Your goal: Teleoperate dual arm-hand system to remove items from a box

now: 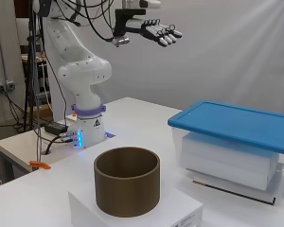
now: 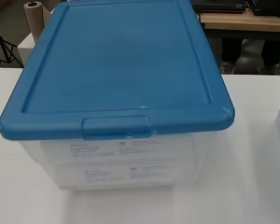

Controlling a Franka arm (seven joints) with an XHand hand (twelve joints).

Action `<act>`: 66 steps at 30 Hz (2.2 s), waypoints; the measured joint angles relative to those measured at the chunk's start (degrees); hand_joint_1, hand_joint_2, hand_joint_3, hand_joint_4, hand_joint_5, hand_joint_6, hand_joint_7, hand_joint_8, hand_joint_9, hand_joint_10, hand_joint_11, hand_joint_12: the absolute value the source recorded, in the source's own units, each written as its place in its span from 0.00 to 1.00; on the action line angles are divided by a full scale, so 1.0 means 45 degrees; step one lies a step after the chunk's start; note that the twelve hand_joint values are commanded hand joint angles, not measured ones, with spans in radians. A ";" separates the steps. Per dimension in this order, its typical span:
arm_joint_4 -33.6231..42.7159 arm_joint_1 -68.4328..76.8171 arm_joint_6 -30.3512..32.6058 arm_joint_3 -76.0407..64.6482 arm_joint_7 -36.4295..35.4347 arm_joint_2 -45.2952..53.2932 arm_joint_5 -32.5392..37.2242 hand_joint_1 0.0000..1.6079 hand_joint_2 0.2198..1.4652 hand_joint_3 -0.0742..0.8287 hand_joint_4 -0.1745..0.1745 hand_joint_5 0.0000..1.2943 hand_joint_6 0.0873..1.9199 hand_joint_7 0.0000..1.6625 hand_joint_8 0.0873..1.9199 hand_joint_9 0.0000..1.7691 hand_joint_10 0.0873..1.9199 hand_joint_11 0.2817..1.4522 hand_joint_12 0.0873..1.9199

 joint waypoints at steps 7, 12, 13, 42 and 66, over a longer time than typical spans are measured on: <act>0.0195 0.0015 0.0155 0.0530 -0.0145 0.1102 -0.1045 0.06 0.49 0.06 0.77 0.11 0.00 0.17 0.00 0.20 0.00 0.14 0.00; -0.0068 -0.0050 0.0383 0.2256 0.0201 0.2494 -0.4257 0.08 0.49 0.07 0.79 0.14 0.00 0.18 0.00 0.20 0.00 0.11 0.00; -0.0249 -0.0043 0.0506 0.2559 0.0275 0.2740 -0.4791 0.08 0.49 0.07 0.80 0.15 0.00 0.18 0.00 0.21 0.00 0.11 0.00; -0.2099 0.0286 0.6706 0.2582 0.3128 0.6265 -0.8922 0.07 0.57 0.10 0.62 0.27 0.00 0.27 0.00 0.26 0.00 0.10 0.00; -0.2730 0.0355 0.8529 0.1730 0.4566 0.6104 -1.1038 0.65 0.76 0.10 0.96 0.72 0.78 0.69 0.80 0.76 0.78 0.65 0.74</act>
